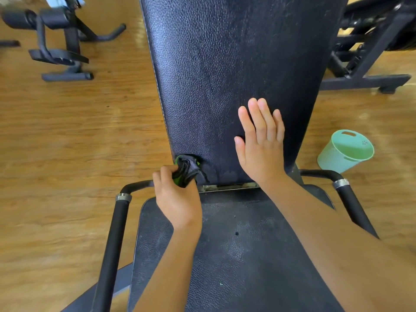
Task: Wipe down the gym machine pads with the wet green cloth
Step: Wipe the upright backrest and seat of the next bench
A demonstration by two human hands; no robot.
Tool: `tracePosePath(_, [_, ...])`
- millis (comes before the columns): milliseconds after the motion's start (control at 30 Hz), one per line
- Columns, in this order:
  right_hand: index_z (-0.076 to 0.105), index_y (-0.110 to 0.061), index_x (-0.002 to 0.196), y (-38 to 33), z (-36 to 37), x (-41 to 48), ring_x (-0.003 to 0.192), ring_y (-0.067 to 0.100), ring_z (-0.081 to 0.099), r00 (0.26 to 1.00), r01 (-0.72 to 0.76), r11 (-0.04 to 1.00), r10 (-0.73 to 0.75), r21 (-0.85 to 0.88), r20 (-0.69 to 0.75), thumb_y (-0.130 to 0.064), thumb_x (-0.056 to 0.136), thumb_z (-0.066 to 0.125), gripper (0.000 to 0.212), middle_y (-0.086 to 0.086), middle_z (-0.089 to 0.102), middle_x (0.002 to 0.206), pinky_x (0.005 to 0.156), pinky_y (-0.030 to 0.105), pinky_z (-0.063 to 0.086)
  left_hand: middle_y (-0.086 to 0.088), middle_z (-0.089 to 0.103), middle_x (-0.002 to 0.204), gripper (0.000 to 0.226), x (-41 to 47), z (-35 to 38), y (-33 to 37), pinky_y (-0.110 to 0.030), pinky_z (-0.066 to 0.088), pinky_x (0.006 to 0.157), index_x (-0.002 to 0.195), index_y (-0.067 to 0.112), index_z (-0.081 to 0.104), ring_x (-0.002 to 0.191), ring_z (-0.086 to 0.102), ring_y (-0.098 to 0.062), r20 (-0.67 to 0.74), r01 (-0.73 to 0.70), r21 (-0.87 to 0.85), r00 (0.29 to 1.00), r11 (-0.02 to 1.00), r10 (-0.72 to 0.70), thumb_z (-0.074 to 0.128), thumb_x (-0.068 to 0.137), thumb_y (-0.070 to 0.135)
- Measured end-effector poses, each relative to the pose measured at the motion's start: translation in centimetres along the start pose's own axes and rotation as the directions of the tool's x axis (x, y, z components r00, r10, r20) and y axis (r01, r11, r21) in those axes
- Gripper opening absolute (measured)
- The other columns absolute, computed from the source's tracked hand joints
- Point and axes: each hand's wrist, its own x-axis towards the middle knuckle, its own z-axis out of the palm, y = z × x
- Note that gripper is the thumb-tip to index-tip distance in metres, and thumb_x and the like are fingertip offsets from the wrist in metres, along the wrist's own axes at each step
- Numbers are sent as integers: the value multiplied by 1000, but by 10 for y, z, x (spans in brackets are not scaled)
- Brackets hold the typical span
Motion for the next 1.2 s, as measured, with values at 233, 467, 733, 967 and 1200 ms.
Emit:
tracePosePath(233, [29,-13,146,-1,-6,0,143,28,22,1000,-9,999,9,31,22,-31,101,37,49,9,24,153,121,41,4,-5,53,94,24,-13,2,-20,-31,39,60,92,11,60,84,54,-30,241,-215,100,953,972,186,69,72,1])
tracePosePath(467, [51,-5,135,-28,-60,-9,140,29,33,967,-224,925,174,306,184,-10,91,52,44,16,42,147,118,45,24,2,61,95,28,-14,-19,-19,-34,49,69,92,22,57,84,58,-16,381,-87,-5,921,996,82,72,75,6])
tracePosePath(733, [54,-35,120,-125,-119,-93,104,-3,57,557,-830,244,408,502,723,-32,96,50,24,-19,56,116,84,15,48,9,64,85,36,-42,-44,-10,-17,45,66,88,31,51,79,59,1,381,125,-158,923,979,-56,76,73,9])
tracePosePath(967, [51,-24,119,-130,-103,-76,91,2,66,373,-879,-119,434,462,820,-23,84,73,41,-11,68,106,72,14,51,14,63,108,53,-44,-55,-24,-7,42,82,116,32,59,100,59,3,466,-61,-193,873,979,146,74,77,1])
tracePosePath(1200, [56,-33,110,-132,-72,-79,88,16,68,289,-845,-255,522,470,802,-18,81,77,39,-12,71,96,81,43,56,13,64,113,46,-28,-54,-39,-24,52,84,123,27,59,93,65,-3,528,-217,-212,795,953,299,68,84,6])
